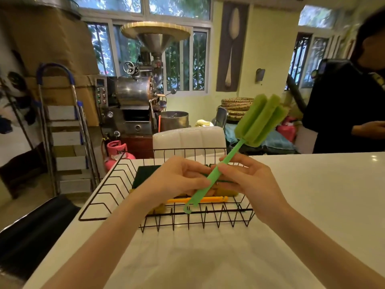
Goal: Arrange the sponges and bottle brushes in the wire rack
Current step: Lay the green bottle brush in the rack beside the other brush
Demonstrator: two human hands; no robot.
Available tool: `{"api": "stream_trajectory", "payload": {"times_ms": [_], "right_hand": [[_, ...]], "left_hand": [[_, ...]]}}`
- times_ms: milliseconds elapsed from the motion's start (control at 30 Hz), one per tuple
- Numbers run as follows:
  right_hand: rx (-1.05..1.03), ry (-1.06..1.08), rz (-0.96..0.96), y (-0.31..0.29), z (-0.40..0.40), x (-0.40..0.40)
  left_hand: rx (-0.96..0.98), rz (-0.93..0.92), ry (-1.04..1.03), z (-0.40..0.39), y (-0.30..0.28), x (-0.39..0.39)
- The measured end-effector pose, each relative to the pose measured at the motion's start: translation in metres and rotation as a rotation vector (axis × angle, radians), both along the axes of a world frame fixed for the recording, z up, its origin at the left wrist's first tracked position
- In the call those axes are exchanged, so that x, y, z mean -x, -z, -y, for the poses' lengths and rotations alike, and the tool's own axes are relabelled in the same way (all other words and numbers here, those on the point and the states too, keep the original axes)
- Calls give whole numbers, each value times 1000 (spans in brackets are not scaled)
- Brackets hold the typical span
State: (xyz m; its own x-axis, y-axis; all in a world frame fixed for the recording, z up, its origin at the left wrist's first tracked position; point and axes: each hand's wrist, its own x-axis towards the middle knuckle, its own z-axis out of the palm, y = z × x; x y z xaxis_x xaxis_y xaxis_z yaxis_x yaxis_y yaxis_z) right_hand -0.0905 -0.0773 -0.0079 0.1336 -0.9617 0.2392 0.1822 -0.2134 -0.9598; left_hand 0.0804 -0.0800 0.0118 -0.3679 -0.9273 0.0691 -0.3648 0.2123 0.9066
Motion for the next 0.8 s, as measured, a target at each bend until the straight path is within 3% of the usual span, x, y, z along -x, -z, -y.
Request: {"api": "stream_trajectory", "payload": {"times_ms": [133, 233, 300, 367, 433, 500, 600, 800], "right_hand": [[-35, -44, -348, -3, 2, 1], [43, -39, -395, -10, 1, 9], [325, 79, -485, -12, 0, 17], [708, 258, -865, -9, 6, 26], [898, 295, -1272, -1, 18, 33], [713, 158, -1399, 5, 24, 34], [379, -53, -1305, 13, 32, 35], [220, -188, -1185, 20, 42, 34]], "left_hand": [[172, 240, -33, 6, 0, -15], [238, 388, -59, 15, 1, -28], [231, 485, -44, 20, 3, -36], [211, 565, -17, 24, 7, -41], [195, 630, 12, 28, 11, -45], [171, 668, 37, 31, 15, -47], [147, 708, 82, 34, 20, -49], [111, 741, 200, 34, 26, -46]]}}
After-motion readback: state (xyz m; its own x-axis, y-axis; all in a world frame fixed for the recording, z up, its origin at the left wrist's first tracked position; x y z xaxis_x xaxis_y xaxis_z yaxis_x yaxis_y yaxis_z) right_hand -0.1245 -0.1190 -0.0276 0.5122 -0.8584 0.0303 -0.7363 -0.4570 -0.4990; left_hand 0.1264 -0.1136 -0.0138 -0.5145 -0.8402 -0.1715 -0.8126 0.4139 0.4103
